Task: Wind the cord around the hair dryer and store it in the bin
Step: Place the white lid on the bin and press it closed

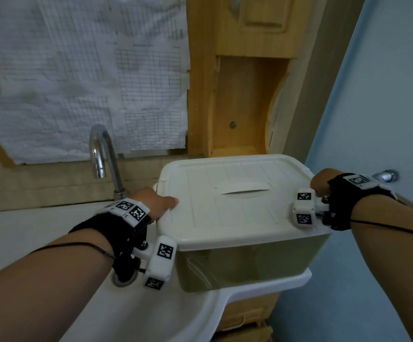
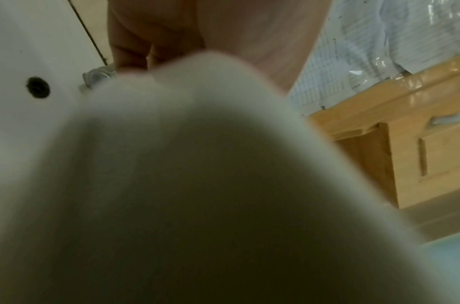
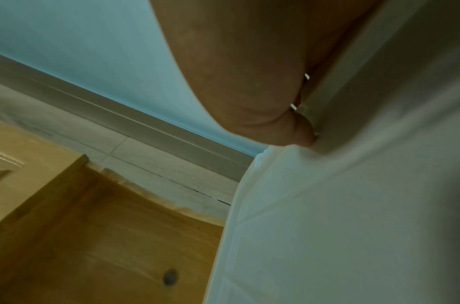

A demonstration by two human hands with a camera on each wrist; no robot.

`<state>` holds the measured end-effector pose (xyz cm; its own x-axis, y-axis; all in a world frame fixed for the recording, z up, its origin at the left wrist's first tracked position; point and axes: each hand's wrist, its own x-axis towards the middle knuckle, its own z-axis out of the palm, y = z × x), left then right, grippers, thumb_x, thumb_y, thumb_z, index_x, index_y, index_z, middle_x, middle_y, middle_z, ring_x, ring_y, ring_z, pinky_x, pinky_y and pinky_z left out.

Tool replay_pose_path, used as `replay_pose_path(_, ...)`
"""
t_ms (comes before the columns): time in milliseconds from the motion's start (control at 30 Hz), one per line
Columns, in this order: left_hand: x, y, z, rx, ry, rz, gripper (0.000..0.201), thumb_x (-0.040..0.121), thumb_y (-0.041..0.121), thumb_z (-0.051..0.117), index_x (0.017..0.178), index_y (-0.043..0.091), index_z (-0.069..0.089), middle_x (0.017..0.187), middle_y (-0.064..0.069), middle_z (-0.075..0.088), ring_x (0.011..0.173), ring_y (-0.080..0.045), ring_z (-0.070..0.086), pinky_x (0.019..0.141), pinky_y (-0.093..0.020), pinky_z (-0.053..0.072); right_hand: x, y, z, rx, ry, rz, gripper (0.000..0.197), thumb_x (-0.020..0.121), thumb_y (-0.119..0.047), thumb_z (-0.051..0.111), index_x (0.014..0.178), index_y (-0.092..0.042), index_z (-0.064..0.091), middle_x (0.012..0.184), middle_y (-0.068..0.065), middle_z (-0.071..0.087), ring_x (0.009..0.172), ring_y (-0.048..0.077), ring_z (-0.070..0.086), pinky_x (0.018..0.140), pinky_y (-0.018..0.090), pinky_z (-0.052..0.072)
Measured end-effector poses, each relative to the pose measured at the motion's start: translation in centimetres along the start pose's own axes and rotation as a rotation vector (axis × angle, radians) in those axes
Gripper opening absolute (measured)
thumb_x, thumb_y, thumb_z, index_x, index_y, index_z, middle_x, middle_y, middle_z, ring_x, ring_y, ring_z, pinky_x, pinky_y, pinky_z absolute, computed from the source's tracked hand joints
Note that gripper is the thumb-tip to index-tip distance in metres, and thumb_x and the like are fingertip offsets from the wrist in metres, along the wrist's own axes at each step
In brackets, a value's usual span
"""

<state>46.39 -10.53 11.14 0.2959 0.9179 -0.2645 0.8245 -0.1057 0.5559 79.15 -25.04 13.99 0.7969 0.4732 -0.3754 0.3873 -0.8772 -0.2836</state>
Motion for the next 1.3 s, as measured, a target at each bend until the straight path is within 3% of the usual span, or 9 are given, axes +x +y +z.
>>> replay_pose_path(67, 0.3, -0.3, 0.2, -0.052, 0.013, -0.010, 0.057, 0.078, 0.046, 0.063, 0.115, 0.002, 0.059, 0.094, -0.013, 0.062, 0.090, -0.031, 0.064, 0.085, -0.037, 0.053, 1.7, 1.2, 0.0, -0.172, -0.012, 0.014, 0.029, 0.088, -0.014, 0.053, 0.060, -0.009, 0.047, 0.078, 0.010, 0.054, 0.080, 0.026, 0.054, 0.068, 0.025, 0.046)
replay_pose_path(167, 0.1, 0.0, 0.5, -0.140, 0.038, -0.021, 0.051, 0.081, 0.037, 0.063, 0.115, 0.000, 0.058, 0.093, -0.014, 0.061, 0.084, -0.031, 0.063, 0.080, -0.036, 0.054, 7.2, 3.0, 0.0, -0.374, 0.084, -0.101, 0.025, 0.075, -0.027, 0.064, 0.058, -0.017, 0.048, 0.071, 0.004, 0.059, 0.079, 0.026, 0.063, 0.083, 0.035, 0.053)
replay_pose_path(267, -0.2, 0.6, 0.6, -0.075, 0.058, -0.014, 0.051, 0.083, 0.034, 0.061, 0.120, -0.001, 0.054, 0.101, -0.015, 0.060, 0.083, -0.030, 0.056, 0.071, -0.032, 0.046, 12.0, 4.7, 0.1, -0.339, 0.123, -0.062, 0.029, 0.072, -0.034, 0.063, 0.058, -0.022, 0.041, 0.076, 0.001, 0.056, 0.081, 0.024, 0.057, 0.082, 0.032, 0.049)
replay_pose_path(400, 0.2, 0.8, 0.8, -0.014, 0.101, 0.014, 0.056, 0.082, 0.033, 0.060, 0.127, 0.003, 0.045, 0.122, -0.017, 0.060, 0.103, -0.033, 0.059, 0.071, -0.030, 0.040, 10.0, 4.0, -0.1, -0.335, 0.110, -0.048, 0.030, 0.073, -0.030, 0.063, 0.056, -0.021, 0.041, 0.072, 0.002, 0.054, 0.083, 0.027, 0.056, 0.087, 0.037, 0.048)
replay_pose_path(733, 1.1, 0.2, 1.4, -0.040, 0.129, 0.031, 0.050, 0.082, 0.031, 0.061, 0.122, 0.004, 0.049, 0.116, -0.017, 0.063, 0.083, -0.026, 0.054, 0.069, -0.032, 0.041, 13.1, 4.9, -0.2, -0.392, 0.105, -0.119, 0.027, 0.071, -0.037, 0.061, 0.072, -0.013, 0.050, 0.081, 0.006, 0.057, 0.083, 0.026, 0.059, 0.092, 0.039, 0.050)
replay_pose_path(867, 1.0, 0.3, 1.5, -0.044, 0.135, 0.027, 0.050, 0.082, 0.030, 0.061, 0.123, 0.003, 0.049, 0.119, -0.018, 0.062, 0.097, -0.033, 0.060, 0.072, -0.031, 0.042, 6.0, 3.0, -0.4, -0.457, 0.103, -0.148, 0.028, 0.075, -0.025, 0.061, 0.055, -0.012, 0.047, 0.061, 0.003, 0.051, 0.075, 0.028, 0.061, 0.076, 0.031, 0.051)
replay_pose_path(1067, 1.2, 0.1, 1.5, -0.067, 0.138, 0.027, 0.048, 0.082, 0.029, 0.061, 0.122, 0.004, 0.050, 0.116, -0.016, 0.063, 0.085, -0.027, 0.055, 0.070, -0.032, 0.041, 3.2, 2.4, -0.1, -0.419, 0.177, -0.158, 0.026, 0.084, -0.018, 0.058, 0.104, -0.001, 0.061, 0.089, 0.012, 0.054, 0.086, 0.028, 0.057, 0.079, 0.030, 0.045)
replay_pose_path(1167, 1.3, 0.1, 1.7, -0.048, 0.140, 0.043, 0.048, 0.081, 0.032, 0.060, 0.120, 0.006, 0.052, 0.113, -0.015, 0.064, 0.089, -0.029, 0.059, 0.071, -0.031, 0.042, 2.2, 2.2, -0.4, -0.470, 0.186, -0.132, 0.010, 0.088, -0.015, 0.054, 0.088, -0.004, 0.056, 0.092, 0.012, 0.051, 0.086, 0.024, 0.052, 0.075, 0.026, 0.038)
replay_pose_path(1300, 1.6, -0.1, 1.6, -0.061, 0.133, 0.040, 0.045, 0.081, 0.032, 0.059, 0.119, 0.008, 0.052, 0.112, -0.014, 0.065, 0.082, -0.027, 0.057, 0.065, -0.029, 0.041, 2.5, 2.5, -0.2, -0.391, 0.183, -0.092, 0.020, 0.087, -0.015, 0.055, 0.073, -0.001, 0.049, 0.078, 0.010, 0.053, 0.083, 0.025, 0.054, 0.073, 0.026, 0.038)
